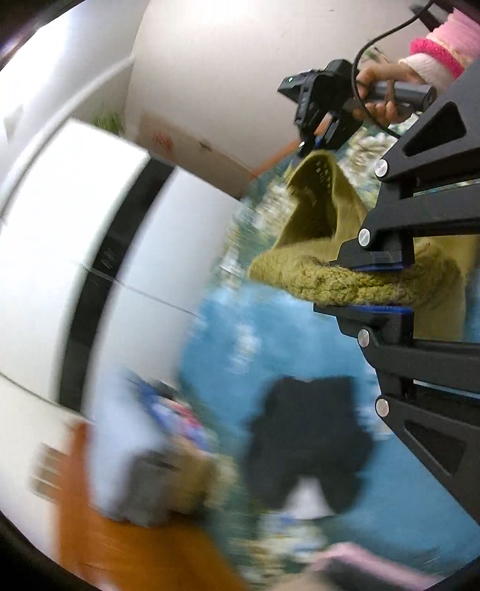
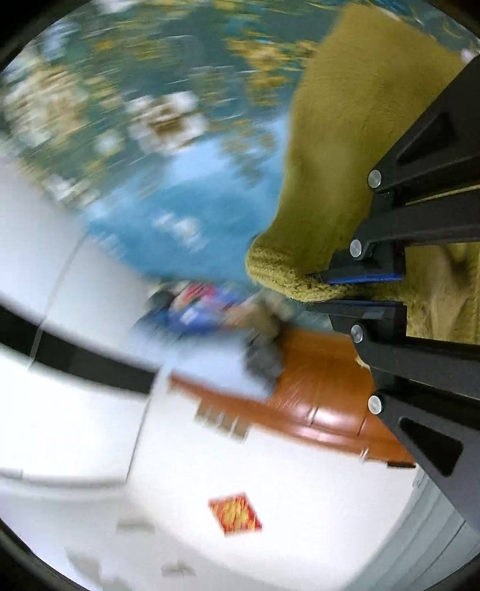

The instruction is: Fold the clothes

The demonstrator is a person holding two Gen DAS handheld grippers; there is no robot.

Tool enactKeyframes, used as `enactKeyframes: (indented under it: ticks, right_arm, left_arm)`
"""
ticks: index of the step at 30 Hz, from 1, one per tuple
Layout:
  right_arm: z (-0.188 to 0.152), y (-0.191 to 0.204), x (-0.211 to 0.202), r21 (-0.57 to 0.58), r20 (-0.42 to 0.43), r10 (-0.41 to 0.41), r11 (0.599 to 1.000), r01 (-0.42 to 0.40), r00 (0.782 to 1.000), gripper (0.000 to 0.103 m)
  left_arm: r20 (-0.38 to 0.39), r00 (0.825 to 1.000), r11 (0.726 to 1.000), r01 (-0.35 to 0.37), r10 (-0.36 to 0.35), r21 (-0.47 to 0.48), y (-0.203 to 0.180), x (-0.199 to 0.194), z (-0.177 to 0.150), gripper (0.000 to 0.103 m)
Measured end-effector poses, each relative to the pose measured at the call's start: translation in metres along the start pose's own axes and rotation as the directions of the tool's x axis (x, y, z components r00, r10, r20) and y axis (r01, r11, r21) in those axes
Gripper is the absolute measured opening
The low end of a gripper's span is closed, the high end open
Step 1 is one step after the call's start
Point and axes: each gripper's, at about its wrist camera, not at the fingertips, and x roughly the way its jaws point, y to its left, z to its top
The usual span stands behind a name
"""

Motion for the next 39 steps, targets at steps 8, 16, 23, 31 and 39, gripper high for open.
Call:
enactKeyframes:
  ticks: [8, 16, 23, 31, 39]
  right_arm:
    - [-0.014, 0.031, -0.115, -0.174, 0.09, 0.026, 0.985, -0.01, 0.996, 0.008]
    - [-0.086, -0.093, -0.101, 0.049, -0.069, -0.203, 0.977, 0.207, 0.977, 0.009]
    - [-0.124, -0.16, -0.094, 0.184, -0.178, -0.285, 0.931, 0.316, 0.942, 0.009]
    - [-0.166, -0.176, -0.024, 0.174, -0.386, -0.305, 0.903, 0.394, 0.871, 0.043]
    - [-0.179, -0.17, 0.045, 0.112, -0.389, -0.568, 0.752, 0.65, 0.725, 0.044]
  left_arm:
    - [-0.043, 0.999, 0.995, -0.011, 0.015, 0.102, -0.009, -0.002, -0.053, 0.014]
    - [-0.422, 0.898, 0.988, -0.151, 0.122, -0.037, 0.036, 0.076, -0.191, 0.014]
    - [-0.448, 0.887, 0.981, -0.169, 0.112, -0.09, 0.03, 0.074, -0.201, 0.014]
    - [-0.483, 0.873, 0.955, -0.199, 0.072, -0.219, 0.055, 0.076, -0.214, 0.014]
    - [-0.498, 0.865, 0.94, -0.209, 0.05, -0.268, 0.066, 0.08, -0.221, 0.014]
